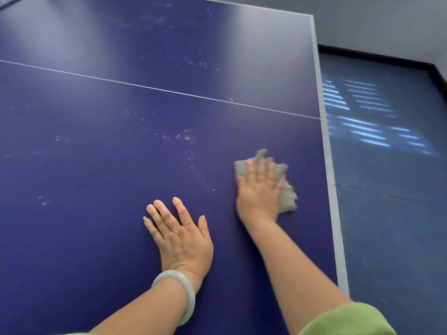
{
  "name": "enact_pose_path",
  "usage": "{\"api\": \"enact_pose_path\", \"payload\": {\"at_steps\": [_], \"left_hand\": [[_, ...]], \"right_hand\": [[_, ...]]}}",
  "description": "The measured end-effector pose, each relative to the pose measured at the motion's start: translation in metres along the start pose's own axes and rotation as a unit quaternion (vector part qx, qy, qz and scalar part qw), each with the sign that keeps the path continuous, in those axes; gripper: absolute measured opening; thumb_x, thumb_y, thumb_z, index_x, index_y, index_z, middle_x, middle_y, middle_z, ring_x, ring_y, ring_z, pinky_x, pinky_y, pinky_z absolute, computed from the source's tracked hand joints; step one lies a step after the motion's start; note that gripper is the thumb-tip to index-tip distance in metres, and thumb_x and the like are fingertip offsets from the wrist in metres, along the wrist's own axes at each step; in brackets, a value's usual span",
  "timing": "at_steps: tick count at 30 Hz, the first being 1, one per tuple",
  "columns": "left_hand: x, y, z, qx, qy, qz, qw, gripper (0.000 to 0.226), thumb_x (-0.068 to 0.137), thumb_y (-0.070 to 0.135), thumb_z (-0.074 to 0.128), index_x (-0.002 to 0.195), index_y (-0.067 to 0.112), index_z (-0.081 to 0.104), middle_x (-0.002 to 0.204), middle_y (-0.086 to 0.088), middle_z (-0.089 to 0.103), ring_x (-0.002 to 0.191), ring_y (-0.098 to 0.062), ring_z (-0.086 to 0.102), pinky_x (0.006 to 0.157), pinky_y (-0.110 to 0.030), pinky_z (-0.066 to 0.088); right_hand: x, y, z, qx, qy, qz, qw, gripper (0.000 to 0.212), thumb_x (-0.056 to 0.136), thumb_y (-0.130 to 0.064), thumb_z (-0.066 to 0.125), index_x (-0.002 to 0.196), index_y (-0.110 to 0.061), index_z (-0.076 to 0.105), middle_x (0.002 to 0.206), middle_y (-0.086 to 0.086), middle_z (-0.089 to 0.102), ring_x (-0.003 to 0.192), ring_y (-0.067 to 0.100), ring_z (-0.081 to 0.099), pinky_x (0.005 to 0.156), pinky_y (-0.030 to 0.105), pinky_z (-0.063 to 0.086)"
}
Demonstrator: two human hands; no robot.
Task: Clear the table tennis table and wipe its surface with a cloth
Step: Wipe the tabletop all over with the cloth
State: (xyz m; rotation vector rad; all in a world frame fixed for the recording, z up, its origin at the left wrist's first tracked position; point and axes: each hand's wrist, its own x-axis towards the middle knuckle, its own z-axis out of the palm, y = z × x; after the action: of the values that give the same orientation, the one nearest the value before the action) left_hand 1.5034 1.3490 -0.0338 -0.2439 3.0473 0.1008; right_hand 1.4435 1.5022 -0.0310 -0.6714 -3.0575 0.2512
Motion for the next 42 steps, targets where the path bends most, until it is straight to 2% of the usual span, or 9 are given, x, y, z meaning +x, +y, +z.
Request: {"api": "enact_pose_path", "payload": {"at_steps": [4,6,12,20,25,32,36,39,42], "left_hand": [[0.001,0.001,0.0,-0.007,-0.01,-0.003,1.0,0.074,0.098,0.05,0.017,0.155,0.006,0.004,0.157,-0.033,-0.002,0.147,-0.046,-0.008,0.118,-0.057,-0.006],[0.001,0.0,0.0,-0.009,-0.012,-0.003,1.0,0.074,0.097,0.05,0.015,0.155,0.006,0.001,0.157,-0.033,-0.003,0.146,-0.047,-0.01,0.118,-0.057,-0.007],[0.0,0.0,-0.001,-0.005,-0.015,0.001,1.0,0.074,0.097,0.05,0.009,0.154,0.005,-0.004,0.157,-0.034,-0.006,0.145,-0.049,-0.012,0.117,-0.059,-0.006],[0.0,-0.004,-0.008,-0.036,-0.043,0.025,0.998,0.076,0.099,0.052,0.016,0.154,0.005,-0.009,0.156,-0.034,-0.014,0.144,-0.048,-0.02,0.117,-0.059,-0.009],[0.019,-0.063,-0.016,-0.107,-0.048,0.156,0.981,0.074,0.099,0.055,0.027,0.157,0.017,0.0,0.161,-0.01,-0.013,0.149,-0.027,-0.019,0.12,-0.04,-0.009],[0.054,-0.15,-0.026,-0.02,-0.006,0.181,0.983,0.084,0.088,0.065,-0.003,0.157,0.016,0.003,0.163,-0.009,-0.001,0.151,-0.022,-0.01,0.123,-0.039,-0.006],[0.056,-0.15,-0.023,-0.015,-0.011,0.176,0.984,0.082,0.091,0.064,0.001,0.157,0.017,0.009,0.163,-0.01,0.008,0.152,-0.022,-0.002,0.124,-0.041,0.0],[0.058,-0.148,-0.024,-0.027,-0.008,0.167,0.986,0.082,0.09,0.065,0.0,0.157,0.019,0.007,0.163,-0.009,0.005,0.152,-0.022,-0.004,0.123,-0.04,-0.003],[0.058,-0.149,-0.024,-0.024,-0.015,0.168,0.985,0.082,0.088,0.065,-0.007,0.157,0.021,-0.005,0.163,-0.006,-0.006,0.15,-0.02,-0.016,0.122,-0.039,-0.009]], "right_hand": [[0.003,-0.025,-0.005,0.002,-0.098,-0.199,0.975,0.055,0.106,-0.046,0.013,0.158,-0.032,0.0,0.165,-0.006,-0.012,0.15,0.017,-0.019,0.119,0.045,-0.017],[0.012,0.007,-0.013,-0.023,-0.098,-0.167,0.981,0.054,0.107,-0.042,0.014,0.158,-0.031,0.002,0.165,-0.005,-0.011,0.151,0.018,-0.017,0.121,0.047,-0.013],[-0.055,0.089,-0.021,0.009,-0.011,0.094,0.995,0.056,0.104,-0.04,0.013,0.158,-0.028,0.006,0.166,0.0,0.001,0.153,0.022,-0.007,0.122,0.05,-0.004],[-0.053,-0.03,0.011,-0.035,-0.025,0.003,0.999,0.06,0.103,-0.046,0.006,0.157,-0.025,-0.01,0.165,0.004,-0.015,0.151,0.027,-0.018,0.12,0.055,-0.009],[-0.042,-0.028,0.014,-0.045,-0.04,-0.025,0.998,0.06,0.102,-0.048,0.004,0.157,-0.027,-0.009,0.165,0.0,-0.014,0.151,0.024,-0.018,0.12,0.052,-0.011],[-0.068,-0.059,0.011,-0.008,-0.025,0.103,0.994,0.064,0.098,-0.047,-0.001,0.156,-0.022,-0.015,0.164,0.005,-0.017,0.15,0.028,-0.02,0.12,0.056,-0.006],[-0.07,-0.113,0.025,-0.019,-0.042,-0.032,0.998,0.063,0.099,-0.047,-0.001,0.15,-0.021,-0.029,0.159,0.005,-0.031,0.147,0.029,-0.028,0.119,0.055,-0.014],[-0.039,-0.117,0.027,-0.03,-0.058,-0.181,0.981,0.061,0.1,-0.05,0.003,0.153,-0.031,-0.021,0.161,-0.003,-0.026,0.148,0.021,-0.027,0.119,0.049,-0.017],[0.025,-0.089,0.014,-0.026,-0.063,-0.136,0.988,0.059,0.103,-0.049,0.012,0.157,-0.035,-0.005,0.165,-0.006,-0.012,0.151,0.018,-0.018,0.12,0.049,-0.014]]}}
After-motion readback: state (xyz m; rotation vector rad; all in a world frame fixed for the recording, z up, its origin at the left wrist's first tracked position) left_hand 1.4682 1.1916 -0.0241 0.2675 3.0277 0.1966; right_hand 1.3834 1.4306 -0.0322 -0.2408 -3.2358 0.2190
